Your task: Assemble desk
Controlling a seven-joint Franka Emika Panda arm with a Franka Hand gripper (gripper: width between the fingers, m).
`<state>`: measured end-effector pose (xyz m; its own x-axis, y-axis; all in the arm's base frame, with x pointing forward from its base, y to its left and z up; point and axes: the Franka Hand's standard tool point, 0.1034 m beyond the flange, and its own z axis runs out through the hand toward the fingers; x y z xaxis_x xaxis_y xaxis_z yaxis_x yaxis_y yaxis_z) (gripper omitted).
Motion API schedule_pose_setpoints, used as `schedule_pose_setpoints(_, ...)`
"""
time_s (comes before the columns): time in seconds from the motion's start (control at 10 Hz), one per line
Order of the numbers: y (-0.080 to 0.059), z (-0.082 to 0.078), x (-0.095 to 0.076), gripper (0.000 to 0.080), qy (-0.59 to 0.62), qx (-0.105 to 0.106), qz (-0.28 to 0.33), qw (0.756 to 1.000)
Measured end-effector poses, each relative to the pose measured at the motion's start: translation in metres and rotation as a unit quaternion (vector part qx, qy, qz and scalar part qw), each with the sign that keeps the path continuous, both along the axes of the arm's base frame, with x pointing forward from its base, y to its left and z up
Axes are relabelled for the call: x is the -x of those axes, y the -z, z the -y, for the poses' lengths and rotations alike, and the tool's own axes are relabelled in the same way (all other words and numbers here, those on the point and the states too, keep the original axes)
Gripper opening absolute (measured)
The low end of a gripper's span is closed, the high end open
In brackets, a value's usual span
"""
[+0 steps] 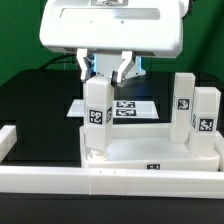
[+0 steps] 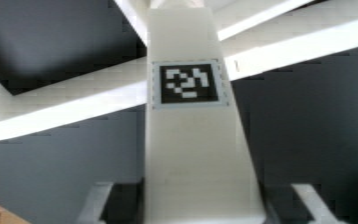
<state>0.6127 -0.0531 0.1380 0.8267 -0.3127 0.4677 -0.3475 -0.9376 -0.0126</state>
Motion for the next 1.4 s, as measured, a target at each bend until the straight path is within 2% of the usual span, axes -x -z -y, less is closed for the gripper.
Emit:
schedule_pose_setpoints(0.6, 0.003, 0.003, -0.001, 0.029, -0.003, 0.019, 0.025, 0.999)
schedule_pose_setpoints(0.7, 0.003, 0.003, -0.001, 0.0524, -0.003, 0.019, 0.025, 0.999)
schedule_pose_setpoints(0.8, 0.003, 0.003, -0.001, 0.0524, -0.003, 0.019, 0.025, 0.999)
schedule_pose_setpoints(0.9, 0.003, 0.003, -0.001, 0.0623, -0.003, 0.019, 0.025, 0.999)
schedule_pose_setpoints(1.2, -0.002, 0.013, -0.004, 0.0648, -0.005, 0.022, 0.022, 1.0)
schedule_pose_setpoints(1.4, -0.019, 0.018, -0.007, 0.0649, -0.005, 0.011, 0.017, 1.0)
